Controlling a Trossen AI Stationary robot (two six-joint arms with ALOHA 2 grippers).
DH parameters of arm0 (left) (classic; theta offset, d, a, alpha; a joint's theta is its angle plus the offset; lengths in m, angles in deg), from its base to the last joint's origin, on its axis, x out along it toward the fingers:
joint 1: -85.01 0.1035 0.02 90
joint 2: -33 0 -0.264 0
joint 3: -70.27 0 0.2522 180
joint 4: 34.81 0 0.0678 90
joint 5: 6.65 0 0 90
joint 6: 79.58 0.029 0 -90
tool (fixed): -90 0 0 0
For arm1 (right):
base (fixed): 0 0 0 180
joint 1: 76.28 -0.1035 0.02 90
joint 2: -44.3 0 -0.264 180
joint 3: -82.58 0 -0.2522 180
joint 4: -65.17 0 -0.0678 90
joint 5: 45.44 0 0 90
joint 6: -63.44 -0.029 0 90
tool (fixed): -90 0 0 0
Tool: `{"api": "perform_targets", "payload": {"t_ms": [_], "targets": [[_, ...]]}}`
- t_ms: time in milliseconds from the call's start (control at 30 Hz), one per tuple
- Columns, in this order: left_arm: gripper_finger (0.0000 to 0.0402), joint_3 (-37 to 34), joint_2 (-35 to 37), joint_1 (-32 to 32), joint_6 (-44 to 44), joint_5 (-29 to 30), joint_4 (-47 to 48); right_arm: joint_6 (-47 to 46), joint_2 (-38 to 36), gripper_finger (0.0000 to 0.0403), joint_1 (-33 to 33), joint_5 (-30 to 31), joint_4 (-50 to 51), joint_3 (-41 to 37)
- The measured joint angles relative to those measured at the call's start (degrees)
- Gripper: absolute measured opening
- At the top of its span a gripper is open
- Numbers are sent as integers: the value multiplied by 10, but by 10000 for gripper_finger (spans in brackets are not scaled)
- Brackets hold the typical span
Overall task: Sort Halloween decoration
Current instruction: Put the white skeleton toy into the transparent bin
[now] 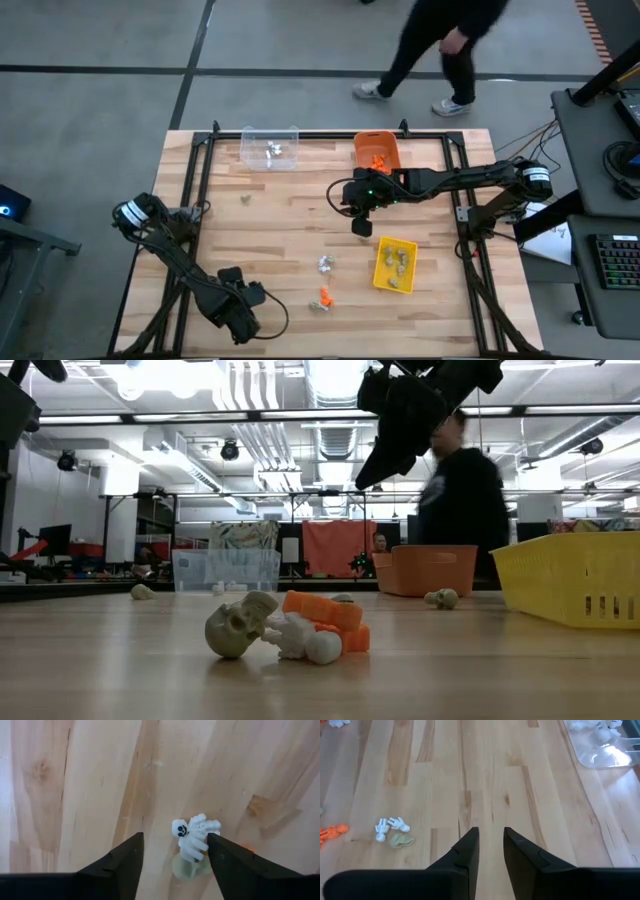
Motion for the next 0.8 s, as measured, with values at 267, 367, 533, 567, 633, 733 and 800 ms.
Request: {"api": "perform_targets", "payload": {"t_ms": [267, 367, 533, 567, 633, 733, 800], "targets": [[118, 0, 0, 0, 0, 0, 6, 7, 0, 75, 0, 0, -4, 0], [79, 0, 0, 0, 0, 0, 10, 6, 0, 78, 0, 0, -4, 0], [16, 0, 2, 0, 0, 1, 19, 6, 0, 78, 0, 0, -9, 0], [10, 0, 4, 0, 0, 3, 19, 6, 0, 76, 0, 0, -9, 0], [7, 0, 11, 0, -1, 18, 21, 6, 0, 73, 0, 0, -11, 0], [8, 0, 26, 1, -4, 53, 26, 11, 0, 70, 0, 0, -12, 0], [5, 0, 35, 4, -13, 85, 48, 13, 0, 71, 0, 0, -12, 0]]}}
